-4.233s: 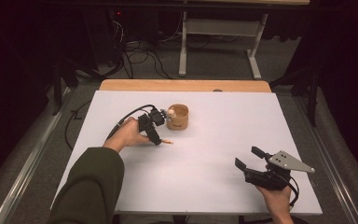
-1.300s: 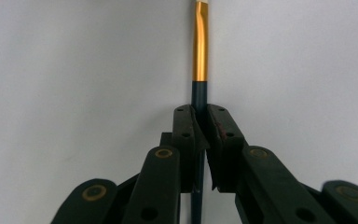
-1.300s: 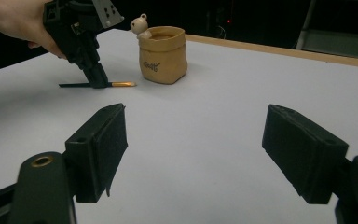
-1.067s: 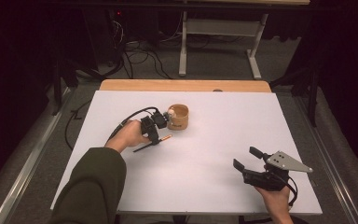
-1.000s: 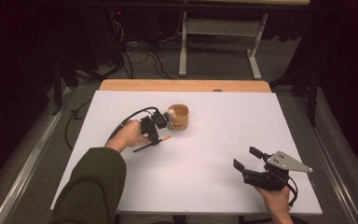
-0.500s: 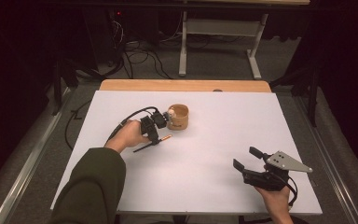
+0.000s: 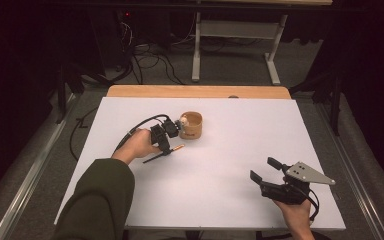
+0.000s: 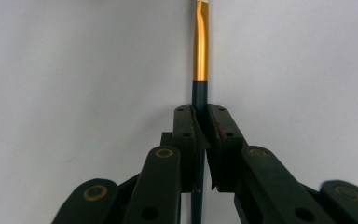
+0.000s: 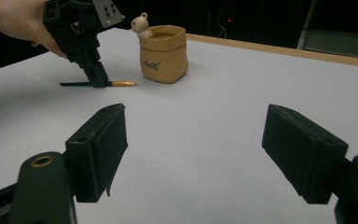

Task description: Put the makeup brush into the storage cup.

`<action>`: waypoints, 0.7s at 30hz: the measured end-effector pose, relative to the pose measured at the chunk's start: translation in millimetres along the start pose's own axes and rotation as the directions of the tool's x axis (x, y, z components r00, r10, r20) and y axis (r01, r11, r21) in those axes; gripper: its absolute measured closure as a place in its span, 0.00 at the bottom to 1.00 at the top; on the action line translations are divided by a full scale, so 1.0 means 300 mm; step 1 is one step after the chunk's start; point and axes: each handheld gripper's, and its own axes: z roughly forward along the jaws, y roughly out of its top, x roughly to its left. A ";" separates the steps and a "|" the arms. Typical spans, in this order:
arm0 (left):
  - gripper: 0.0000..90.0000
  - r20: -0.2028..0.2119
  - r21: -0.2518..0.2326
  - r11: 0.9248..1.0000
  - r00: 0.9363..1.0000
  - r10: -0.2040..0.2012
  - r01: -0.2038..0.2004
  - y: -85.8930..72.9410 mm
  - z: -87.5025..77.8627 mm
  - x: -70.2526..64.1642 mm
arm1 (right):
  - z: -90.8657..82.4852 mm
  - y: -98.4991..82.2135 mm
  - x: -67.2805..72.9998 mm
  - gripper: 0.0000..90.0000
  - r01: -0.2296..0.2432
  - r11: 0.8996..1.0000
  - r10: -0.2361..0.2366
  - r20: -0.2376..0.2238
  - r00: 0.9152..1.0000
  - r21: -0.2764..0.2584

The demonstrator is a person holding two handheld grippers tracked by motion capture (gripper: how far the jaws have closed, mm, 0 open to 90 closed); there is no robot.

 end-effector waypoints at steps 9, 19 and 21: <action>0.92 -0.005 -0.008 1.000 1.000 -0.012 0.012 -0.007 -0.008 0.004 | 0.000 0.000 -0.001 0.26 -0.001 1.000 0.001 0.002 1.000 -0.003; 0.92 0.007 -0.040 0.999 1.000 -0.003 0.004 -0.015 -0.035 -0.003 | 0.000 0.000 -0.002 0.26 -0.004 1.000 0.004 0.000 1.000 -0.001; 0.92 0.008 -0.047 0.999 1.000 -0.004 0.004 -0.017 -0.039 -0.003 | 0.000 0.000 -0.002 0.26 -0.004 1.000 0.004 0.000 1.000 -0.001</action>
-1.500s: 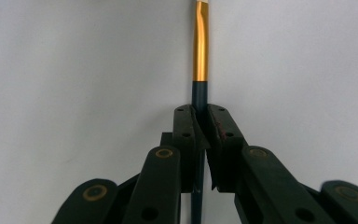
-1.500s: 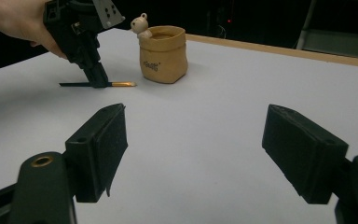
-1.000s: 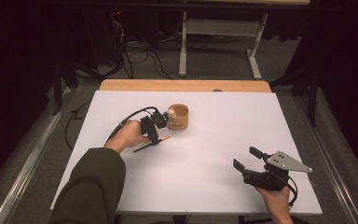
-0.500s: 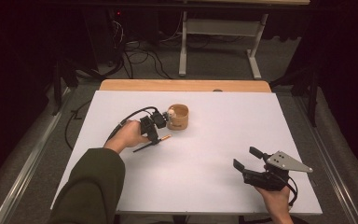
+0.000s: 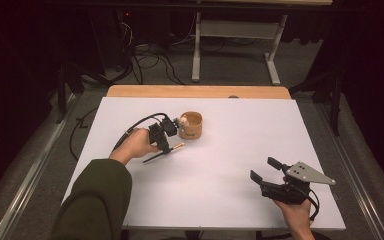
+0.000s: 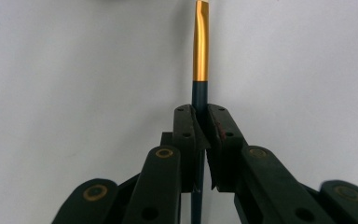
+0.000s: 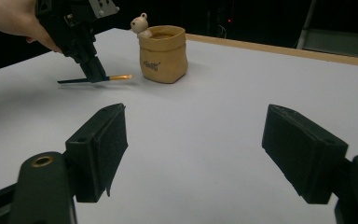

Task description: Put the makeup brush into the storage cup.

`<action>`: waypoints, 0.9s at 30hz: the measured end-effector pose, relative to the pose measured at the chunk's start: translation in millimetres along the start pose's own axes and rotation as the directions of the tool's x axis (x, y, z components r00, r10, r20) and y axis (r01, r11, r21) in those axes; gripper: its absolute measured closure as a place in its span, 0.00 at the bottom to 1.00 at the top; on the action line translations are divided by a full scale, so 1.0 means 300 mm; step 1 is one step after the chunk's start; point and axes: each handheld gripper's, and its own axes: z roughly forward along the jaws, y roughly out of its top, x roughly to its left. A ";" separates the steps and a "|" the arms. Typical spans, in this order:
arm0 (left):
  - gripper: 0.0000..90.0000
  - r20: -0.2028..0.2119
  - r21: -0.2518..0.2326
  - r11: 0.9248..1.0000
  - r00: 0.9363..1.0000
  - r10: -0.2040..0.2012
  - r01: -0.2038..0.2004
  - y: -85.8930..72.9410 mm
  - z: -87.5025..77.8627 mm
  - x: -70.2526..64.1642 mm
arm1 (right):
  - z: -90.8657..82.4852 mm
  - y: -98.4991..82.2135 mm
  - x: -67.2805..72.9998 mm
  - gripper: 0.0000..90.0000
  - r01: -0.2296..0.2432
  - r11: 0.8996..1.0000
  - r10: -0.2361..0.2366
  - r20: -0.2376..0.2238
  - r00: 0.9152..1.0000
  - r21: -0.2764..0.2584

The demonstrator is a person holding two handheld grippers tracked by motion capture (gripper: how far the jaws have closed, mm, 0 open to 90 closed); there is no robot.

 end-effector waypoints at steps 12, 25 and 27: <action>0.92 0.011 -0.052 0.999 1.000 0.016 -0.015 -0.011 -0.046 -0.014 | 0.001 0.000 0.000 0.26 0.000 1.000 0.000 -0.001 1.000 0.002; 0.92 0.029 -0.113 0.994 1.000 0.010 -0.007 -0.035 -0.079 -0.024 | 0.000 0.000 0.000 0.26 0.000 1.000 0.000 0.001 1.000 0.003; 0.92 0.038 -0.136 0.991 0.999 0.012 -0.006 -0.040 -0.090 -0.028 | 0.001 0.000 0.001 0.26 0.001 1.000 -0.001 0.001 1.000 0.004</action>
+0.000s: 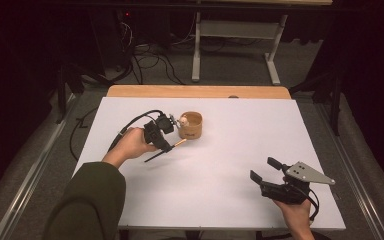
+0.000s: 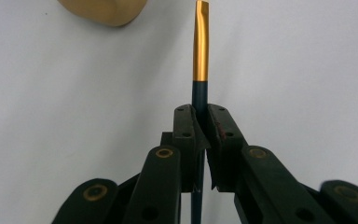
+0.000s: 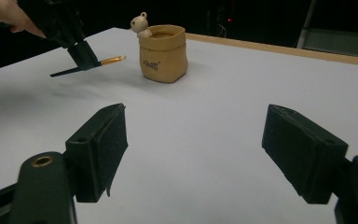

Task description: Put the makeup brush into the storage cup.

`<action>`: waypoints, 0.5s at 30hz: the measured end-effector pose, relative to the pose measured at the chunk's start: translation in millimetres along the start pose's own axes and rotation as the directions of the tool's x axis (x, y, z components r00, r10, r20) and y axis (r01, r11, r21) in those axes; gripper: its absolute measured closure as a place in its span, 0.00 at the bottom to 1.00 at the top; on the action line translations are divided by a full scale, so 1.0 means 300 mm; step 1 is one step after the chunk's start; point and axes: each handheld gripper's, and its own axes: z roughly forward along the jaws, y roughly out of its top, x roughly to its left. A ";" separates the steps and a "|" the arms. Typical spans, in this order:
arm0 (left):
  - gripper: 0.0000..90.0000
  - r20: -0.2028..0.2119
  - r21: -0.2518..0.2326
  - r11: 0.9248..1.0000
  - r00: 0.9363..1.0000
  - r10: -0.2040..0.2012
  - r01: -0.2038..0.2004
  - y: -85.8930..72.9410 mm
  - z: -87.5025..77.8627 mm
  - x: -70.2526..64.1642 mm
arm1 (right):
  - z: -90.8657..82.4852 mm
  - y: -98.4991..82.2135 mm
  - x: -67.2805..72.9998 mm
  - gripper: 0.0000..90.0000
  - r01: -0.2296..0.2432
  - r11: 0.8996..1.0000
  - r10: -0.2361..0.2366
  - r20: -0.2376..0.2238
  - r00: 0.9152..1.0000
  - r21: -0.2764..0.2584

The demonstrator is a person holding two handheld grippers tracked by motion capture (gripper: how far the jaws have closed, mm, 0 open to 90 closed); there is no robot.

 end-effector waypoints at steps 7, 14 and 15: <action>0.92 -0.003 -0.027 1.000 1.000 0.011 -0.011 -0.006 -0.015 -0.017 | 0.000 0.000 0.000 0.26 -0.002 1.000 0.002 0.001 1.000 0.001; 0.92 0.005 -0.063 0.998 1.000 0.014 -0.014 -0.009 -0.037 -0.033 | 0.001 0.000 0.000 0.26 -0.001 1.000 0.001 0.001 1.000 0.002; 0.92 0.004 -0.077 0.997 1.000 0.009 -0.009 -0.011 -0.042 -0.036 | 0.000 0.000 0.000 0.26 -0.001 1.000 0.001 0.000 1.000 0.002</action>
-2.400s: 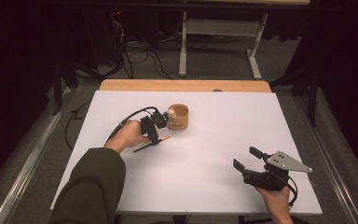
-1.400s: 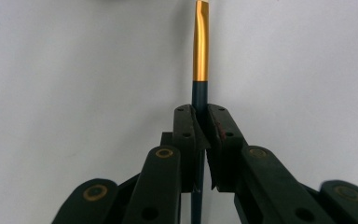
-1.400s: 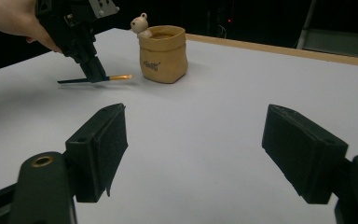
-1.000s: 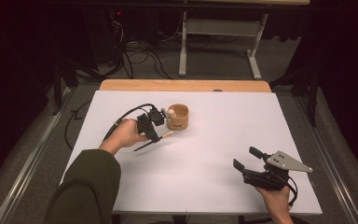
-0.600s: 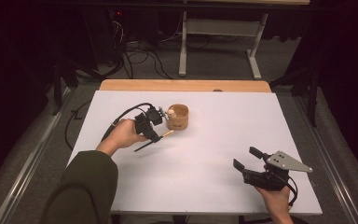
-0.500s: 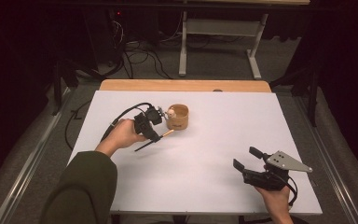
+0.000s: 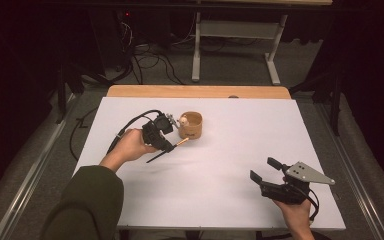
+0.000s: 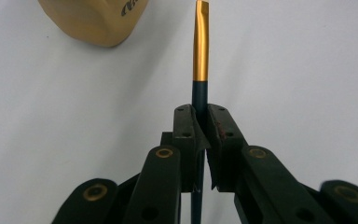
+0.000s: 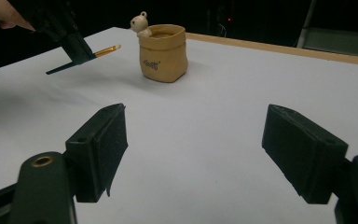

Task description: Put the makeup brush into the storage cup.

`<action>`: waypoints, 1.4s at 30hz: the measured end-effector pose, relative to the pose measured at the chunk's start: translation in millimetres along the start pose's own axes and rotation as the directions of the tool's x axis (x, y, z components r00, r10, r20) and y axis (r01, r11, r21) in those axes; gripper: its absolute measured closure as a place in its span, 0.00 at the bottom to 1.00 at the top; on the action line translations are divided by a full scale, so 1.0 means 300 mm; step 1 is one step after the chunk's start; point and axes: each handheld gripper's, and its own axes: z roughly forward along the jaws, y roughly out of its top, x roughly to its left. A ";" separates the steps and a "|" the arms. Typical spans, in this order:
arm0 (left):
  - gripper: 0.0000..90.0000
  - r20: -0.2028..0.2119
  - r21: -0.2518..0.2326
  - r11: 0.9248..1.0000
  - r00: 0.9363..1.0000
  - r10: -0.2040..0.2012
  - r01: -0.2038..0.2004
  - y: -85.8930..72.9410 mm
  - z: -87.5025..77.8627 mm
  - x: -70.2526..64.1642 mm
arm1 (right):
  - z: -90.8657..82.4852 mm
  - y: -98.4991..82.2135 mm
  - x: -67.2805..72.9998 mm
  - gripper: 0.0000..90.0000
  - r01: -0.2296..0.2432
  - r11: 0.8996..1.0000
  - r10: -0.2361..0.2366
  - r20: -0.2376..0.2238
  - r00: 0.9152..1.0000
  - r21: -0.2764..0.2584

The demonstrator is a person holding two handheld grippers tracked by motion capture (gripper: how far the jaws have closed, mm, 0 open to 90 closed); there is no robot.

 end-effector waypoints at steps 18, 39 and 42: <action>0.92 0.037 -0.128 0.992 0.999 -0.017 0.022 -0.034 -0.048 -0.022 | 0.001 -0.001 -0.001 0.26 -0.005 1.000 0.005 0.001 1.000 0.001; 0.92 0.073 -0.270 0.963 0.997 -0.003 0.022 -0.068 -0.100 -0.083 | 0.002 -0.001 0.000 0.26 -0.005 1.000 0.005 0.003 1.000 0.003; 0.92 0.075 -0.283 0.959 0.997 -0.001 0.022 -0.075 -0.103 -0.091 | 0.002 -0.001 -0.002 0.26 -0.005 1.000 0.005 0.000 1.000 0.000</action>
